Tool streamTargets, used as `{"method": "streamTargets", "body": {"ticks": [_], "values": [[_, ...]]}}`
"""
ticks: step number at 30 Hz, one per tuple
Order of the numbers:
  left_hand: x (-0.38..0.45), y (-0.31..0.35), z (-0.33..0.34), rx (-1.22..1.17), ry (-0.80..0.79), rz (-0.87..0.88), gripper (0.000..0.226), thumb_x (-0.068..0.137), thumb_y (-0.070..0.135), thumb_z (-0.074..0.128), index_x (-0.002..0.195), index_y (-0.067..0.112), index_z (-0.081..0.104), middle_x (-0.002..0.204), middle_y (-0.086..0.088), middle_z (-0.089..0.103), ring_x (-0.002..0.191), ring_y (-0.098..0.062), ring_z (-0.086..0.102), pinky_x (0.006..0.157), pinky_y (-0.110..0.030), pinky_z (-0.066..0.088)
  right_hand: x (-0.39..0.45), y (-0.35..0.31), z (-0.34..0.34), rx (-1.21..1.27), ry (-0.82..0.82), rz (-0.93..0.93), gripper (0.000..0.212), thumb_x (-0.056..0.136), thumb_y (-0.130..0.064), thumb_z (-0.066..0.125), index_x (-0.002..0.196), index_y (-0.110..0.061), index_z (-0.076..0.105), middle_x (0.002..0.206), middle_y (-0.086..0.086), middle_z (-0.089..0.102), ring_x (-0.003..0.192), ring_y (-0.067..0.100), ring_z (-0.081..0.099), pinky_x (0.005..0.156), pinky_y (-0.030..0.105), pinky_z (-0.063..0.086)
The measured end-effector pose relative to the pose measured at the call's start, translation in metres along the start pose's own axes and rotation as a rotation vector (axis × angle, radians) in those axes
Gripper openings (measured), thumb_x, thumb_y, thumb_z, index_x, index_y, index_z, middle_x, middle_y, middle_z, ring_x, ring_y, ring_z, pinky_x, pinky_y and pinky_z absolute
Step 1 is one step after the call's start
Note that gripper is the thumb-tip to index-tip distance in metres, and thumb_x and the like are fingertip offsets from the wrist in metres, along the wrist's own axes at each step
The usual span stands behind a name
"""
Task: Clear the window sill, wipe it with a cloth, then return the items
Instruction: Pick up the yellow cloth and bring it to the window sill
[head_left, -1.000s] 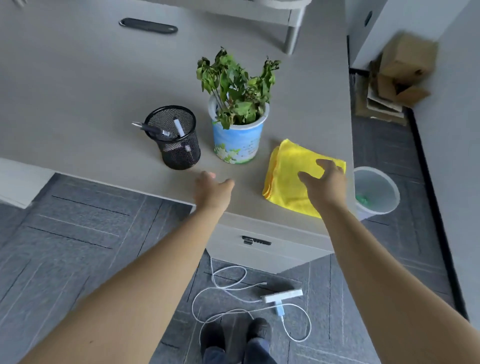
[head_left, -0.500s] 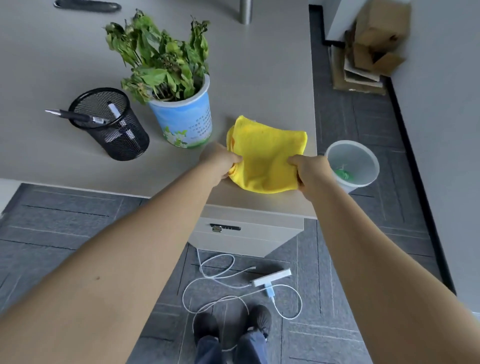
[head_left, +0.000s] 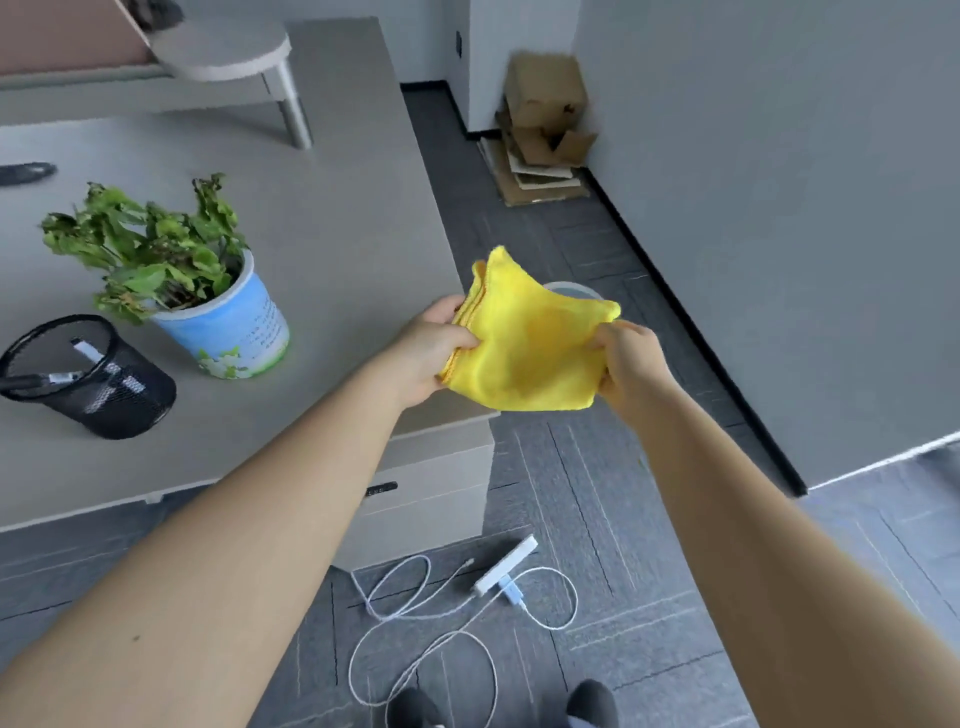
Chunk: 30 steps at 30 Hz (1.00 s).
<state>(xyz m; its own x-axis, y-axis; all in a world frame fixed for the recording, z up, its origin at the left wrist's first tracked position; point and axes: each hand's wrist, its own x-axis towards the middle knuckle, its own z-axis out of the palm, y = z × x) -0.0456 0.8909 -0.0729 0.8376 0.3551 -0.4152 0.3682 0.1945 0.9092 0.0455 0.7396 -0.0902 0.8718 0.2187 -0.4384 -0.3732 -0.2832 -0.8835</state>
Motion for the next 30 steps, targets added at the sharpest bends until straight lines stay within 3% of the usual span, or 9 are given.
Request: {"method": "streamTargets", "body": {"ticks": [4,6,10,13,16,22,24,27,30], "values": [[0.001,0.016,0.089,0.015,-0.176,-0.005,0.044,0.081,-0.009,0.035,0.115,0.014,0.049,0.081,-0.002,0.054,0.069,-0.016,0.053,0.052,-0.019,0.046,-0.017,0.002,-0.091,0.14,0.135,-0.011,0.012,0.073,-0.011,0.046,0.064,-0.016,0.04,0.068,0.001,0.035,0.072,0.021,0.034,0.069,0.035,0.028],[-0.003,0.018,0.143,-0.007,-0.286,-0.023,0.033,0.083,-0.005,0.038,0.103,0.017,0.053,0.08,-0.002,0.056,0.071,-0.016,0.054,0.058,-0.023,0.046,-0.026,0.009,-0.144,0.181,0.206,-0.017,0.012,0.075,-0.017,0.052,0.066,-0.016,0.044,0.071,0.002,0.04,0.076,0.022,0.039,0.072,0.036,0.03],[-0.012,0.008,0.267,0.072,-0.347,0.02,0.039,0.082,0.001,0.056,0.119,0.01,0.047,0.093,-0.006,0.06,0.079,-0.023,0.058,0.069,-0.029,0.047,-0.045,0.033,-0.264,0.216,0.361,-0.064,0.024,0.084,-0.015,0.057,0.063,-0.017,0.046,0.071,0.002,0.046,0.079,0.023,0.044,0.068,0.032,0.035],[-0.021,-0.002,0.368,0.134,-0.356,0.095,0.042,0.08,-0.002,0.056,0.121,0.005,0.046,0.108,-0.01,0.053,0.094,-0.026,0.053,0.07,-0.03,0.046,-0.058,0.054,-0.358,0.243,0.454,-0.099,0.019,0.085,-0.014,0.057,0.068,-0.018,0.051,0.085,0.007,0.054,0.087,0.023,0.049,0.073,0.033,0.04],[-0.03,-0.009,0.447,0.154,-0.37,0.137,0.038,0.082,-0.002,0.054,0.119,0.005,0.047,0.11,-0.01,0.052,0.094,-0.025,0.053,0.071,-0.029,0.047,-0.071,0.069,-0.432,0.277,0.504,-0.095,0.015,0.085,-0.012,0.058,0.072,-0.018,0.053,0.096,0.011,0.055,0.092,0.024,0.051,0.08,0.037,0.041],[-0.053,-0.016,0.599,0.227,-0.491,0.17,0.035,0.084,0.003,0.054,0.118,0.009,0.049,0.105,-0.004,0.051,0.093,-0.023,0.053,0.071,-0.03,0.049,-0.101,0.103,-0.572,0.379,0.653,-0.06,0.015,0.088,-0.009,0.055,0.076,-0.019,0.052,0.086,0.004,0.057,0.093,0.026,0.053,0.088,0.043,0.046],[-0.055,-0.018,0.64,0.272,-0.544,0.175,0.034,0.084,0.003,0.053,0.117,0.01,0.049,0.101,-0.004,0.053,0.089,-0.023,0.055,0.074,-0.035,0.049,-0.104,0.114,-0.606,0.42,0.694,-0.056,0.016,0.088,-0.008,0.054,0.077,-0.019,0.052,0.084,0.002,0.057,0.093,0.026,0.053,0.084,0.042,0.045],[-0.048,-0.025,0.695,0.308,-0.614,0.17,0.027,0.083,0.001,0.054,0.105,0.016,0.051,0.083,0.001,0.053,0.073,-0.016,0.054,0.068,-0.03,0.047,-0.1,0.13,-0.651,0.473,0.764,-0.034,0.018,0.088,-0.006,0.052,0.075,-0.018,0.053,0.083,0.004,0.056,0.09,0.026,0.052,0.079,0.04,0.042],[-0.031,-0.033,0.746,0.329,-0.659,0.158,0.026,0.082,0.001,0.055,0.103,0.017,0.051,0.078,0.002,0.052,0.068,-0.014,0.053,0.064,-0.028,0.046,-0.087,0.143,-0.693,0.499,0.81,0.012,0.023,0.087,-0.001,0.045,0.069,-0.016,0.051,0.076,0.005,0.051,0.083,0.024,0.046,0.07,0.036,0.038]]}}
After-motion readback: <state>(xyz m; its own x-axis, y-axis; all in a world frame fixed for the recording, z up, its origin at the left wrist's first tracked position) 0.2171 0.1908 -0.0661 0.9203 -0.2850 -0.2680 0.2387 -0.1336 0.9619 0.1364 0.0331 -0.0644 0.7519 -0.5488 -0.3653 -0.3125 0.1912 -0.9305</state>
